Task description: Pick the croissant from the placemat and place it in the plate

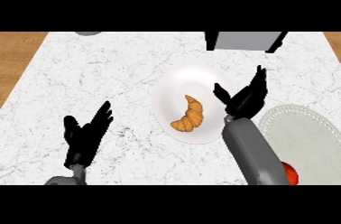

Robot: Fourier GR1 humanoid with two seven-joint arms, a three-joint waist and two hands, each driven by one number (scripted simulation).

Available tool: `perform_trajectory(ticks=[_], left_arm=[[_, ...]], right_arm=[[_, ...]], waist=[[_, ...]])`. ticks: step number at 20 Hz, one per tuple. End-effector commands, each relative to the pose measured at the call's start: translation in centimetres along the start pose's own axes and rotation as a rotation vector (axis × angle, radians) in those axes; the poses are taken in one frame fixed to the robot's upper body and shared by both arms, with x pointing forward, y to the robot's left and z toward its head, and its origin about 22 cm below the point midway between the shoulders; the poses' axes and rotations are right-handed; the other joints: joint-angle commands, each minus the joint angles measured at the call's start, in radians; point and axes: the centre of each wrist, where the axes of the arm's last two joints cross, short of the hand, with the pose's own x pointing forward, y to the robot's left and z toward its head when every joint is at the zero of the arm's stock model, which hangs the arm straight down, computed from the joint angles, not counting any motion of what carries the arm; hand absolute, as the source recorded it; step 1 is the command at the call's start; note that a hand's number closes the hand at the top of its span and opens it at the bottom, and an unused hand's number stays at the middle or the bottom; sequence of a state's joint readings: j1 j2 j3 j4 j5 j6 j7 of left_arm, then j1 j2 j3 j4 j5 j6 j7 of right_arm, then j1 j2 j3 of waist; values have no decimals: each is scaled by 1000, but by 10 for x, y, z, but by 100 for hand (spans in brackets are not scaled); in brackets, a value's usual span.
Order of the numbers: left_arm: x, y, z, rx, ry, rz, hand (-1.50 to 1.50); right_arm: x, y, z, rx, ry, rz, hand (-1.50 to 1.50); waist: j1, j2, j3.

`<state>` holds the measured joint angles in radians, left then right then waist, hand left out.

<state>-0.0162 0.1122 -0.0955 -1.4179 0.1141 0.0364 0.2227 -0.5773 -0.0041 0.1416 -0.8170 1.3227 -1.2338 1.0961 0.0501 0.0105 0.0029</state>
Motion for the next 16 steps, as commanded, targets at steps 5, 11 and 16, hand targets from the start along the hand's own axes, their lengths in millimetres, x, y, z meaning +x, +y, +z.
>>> perform_trajectory(ticks=[5, 11, 16], left_arm=[[-14, -3, 3, 18, 17, 15, 0], [-11, 14, 1, 71, 40, 4, 0], [-4, -6, 9, 39, 20, 29, 0]], right_arm=[[-13, -18, 23, -64, 116, -278, -150], [-18, -63, 83, 99, 117, -409, -150], [-36, -91, 123, 178, 72, -409, -150]], waist=[[-26, -9, -1], [-57, -18, -3], [-46, -14, -2]])
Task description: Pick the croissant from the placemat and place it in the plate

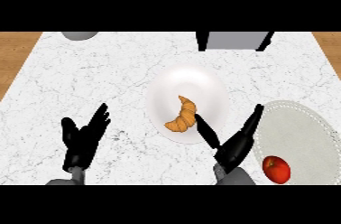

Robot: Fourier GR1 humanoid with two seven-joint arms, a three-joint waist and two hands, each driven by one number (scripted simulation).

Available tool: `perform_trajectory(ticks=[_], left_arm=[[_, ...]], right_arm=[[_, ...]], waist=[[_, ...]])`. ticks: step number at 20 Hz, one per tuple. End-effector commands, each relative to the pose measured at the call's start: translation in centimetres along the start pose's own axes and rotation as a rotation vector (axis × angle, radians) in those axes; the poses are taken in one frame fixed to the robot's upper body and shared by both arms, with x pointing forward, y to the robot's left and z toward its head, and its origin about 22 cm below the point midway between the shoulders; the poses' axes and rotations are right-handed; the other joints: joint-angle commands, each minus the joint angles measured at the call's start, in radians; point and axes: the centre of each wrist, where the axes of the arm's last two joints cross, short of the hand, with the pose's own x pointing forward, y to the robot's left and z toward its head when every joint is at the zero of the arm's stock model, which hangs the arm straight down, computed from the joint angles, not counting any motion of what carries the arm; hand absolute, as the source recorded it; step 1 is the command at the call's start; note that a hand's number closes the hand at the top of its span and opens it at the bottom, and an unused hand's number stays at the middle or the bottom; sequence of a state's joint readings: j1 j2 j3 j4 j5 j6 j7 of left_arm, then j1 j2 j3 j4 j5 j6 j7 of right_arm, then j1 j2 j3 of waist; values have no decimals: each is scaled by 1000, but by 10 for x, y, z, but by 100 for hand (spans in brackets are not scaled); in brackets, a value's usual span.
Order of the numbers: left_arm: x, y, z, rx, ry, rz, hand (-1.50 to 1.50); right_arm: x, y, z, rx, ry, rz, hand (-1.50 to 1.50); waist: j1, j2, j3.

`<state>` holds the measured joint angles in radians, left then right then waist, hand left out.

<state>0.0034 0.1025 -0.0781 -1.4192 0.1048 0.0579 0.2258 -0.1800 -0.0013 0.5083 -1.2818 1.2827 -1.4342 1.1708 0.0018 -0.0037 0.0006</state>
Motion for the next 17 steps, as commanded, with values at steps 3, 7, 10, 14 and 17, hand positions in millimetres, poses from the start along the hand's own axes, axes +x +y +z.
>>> perform_trajectory(ticks=[3, 7, 10, 14, 17], left_arm=[[-5, 6, 4, 2, 5, -3, 0], [-2, 0, 10, 1, 0, -11, 0], [3, 9, 2, 4, 0, 11, 0], [-6, 2, 9, 15, -15, -9, 0], [6, -1, -1, 24, 9, 9, 0]], right_arm=[[-16, -41, 54, 73, 17, -33, -150], [-14, -63, 76, 117, 32, 17, -150], [-15, -71, 88, 141, 26, 44, -150], [-26, -91, 104, 120, 47, 70, -150], [-21, -101, 119, 150, 50, 53, -150]], waist=[[-3, 2, 0], [-8, 1, -1], [-13, 2, -1], [-14, 2, -1], [-26, 1, -1]])
